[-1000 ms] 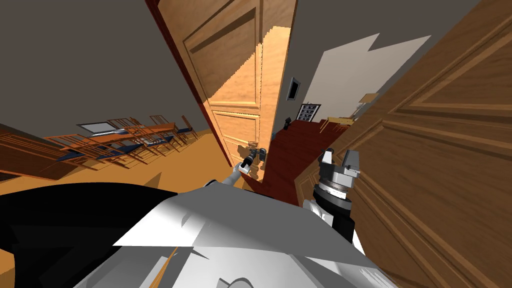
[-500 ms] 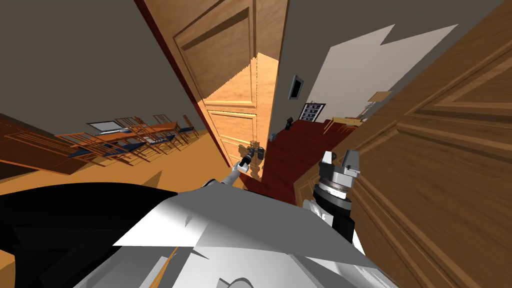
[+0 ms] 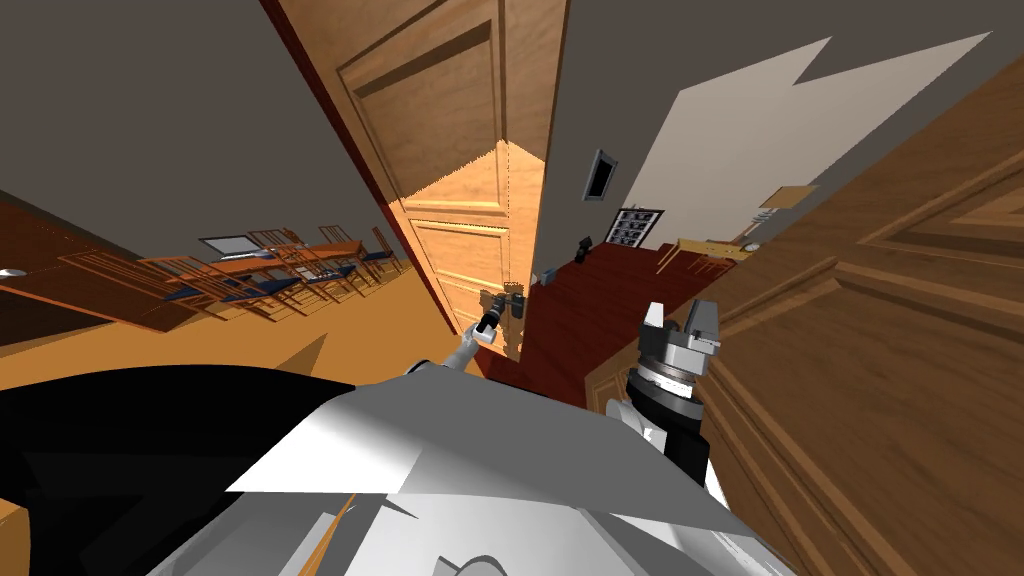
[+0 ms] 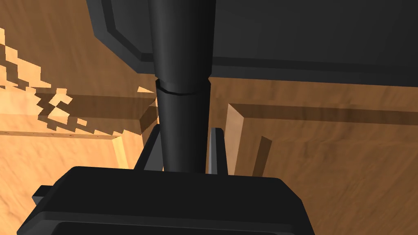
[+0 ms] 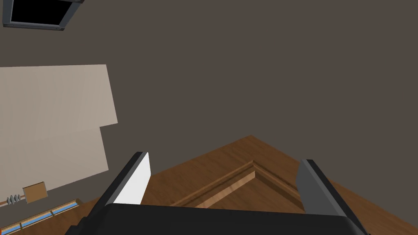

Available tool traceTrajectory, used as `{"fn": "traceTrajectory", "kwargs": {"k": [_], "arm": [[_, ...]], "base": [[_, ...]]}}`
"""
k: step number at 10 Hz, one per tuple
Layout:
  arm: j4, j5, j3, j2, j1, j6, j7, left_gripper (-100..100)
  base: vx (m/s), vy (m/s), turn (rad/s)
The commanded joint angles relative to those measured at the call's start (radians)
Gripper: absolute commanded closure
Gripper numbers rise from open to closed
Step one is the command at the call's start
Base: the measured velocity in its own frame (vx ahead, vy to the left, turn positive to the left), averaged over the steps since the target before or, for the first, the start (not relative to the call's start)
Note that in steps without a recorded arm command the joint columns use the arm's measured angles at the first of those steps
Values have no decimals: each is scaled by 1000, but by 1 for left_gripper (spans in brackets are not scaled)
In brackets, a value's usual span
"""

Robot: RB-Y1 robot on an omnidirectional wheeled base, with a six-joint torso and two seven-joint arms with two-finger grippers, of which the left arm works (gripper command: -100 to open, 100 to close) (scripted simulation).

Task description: Push the door open

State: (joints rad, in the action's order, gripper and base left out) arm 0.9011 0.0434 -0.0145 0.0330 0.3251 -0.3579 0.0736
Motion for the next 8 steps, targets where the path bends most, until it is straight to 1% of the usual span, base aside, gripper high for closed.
{"fn": "traceTrajectory", "kwargs": {"k": [1,3,4,5,8], "arm": [[-7,-4,20,-6,9,-6,-7,100],[-9,-7,34,-14,10,-6,-11,100],[-11,-7,37,-5,7,-7,-9,100],[-9,-11,59,18,9,-8,-22,100],[-7,-14,82,35,9,-8,-38,100]], "base": [[138,-172,86],[128,-139,62],[56,-48,51],[146,13,74],[193,3,49]]}}
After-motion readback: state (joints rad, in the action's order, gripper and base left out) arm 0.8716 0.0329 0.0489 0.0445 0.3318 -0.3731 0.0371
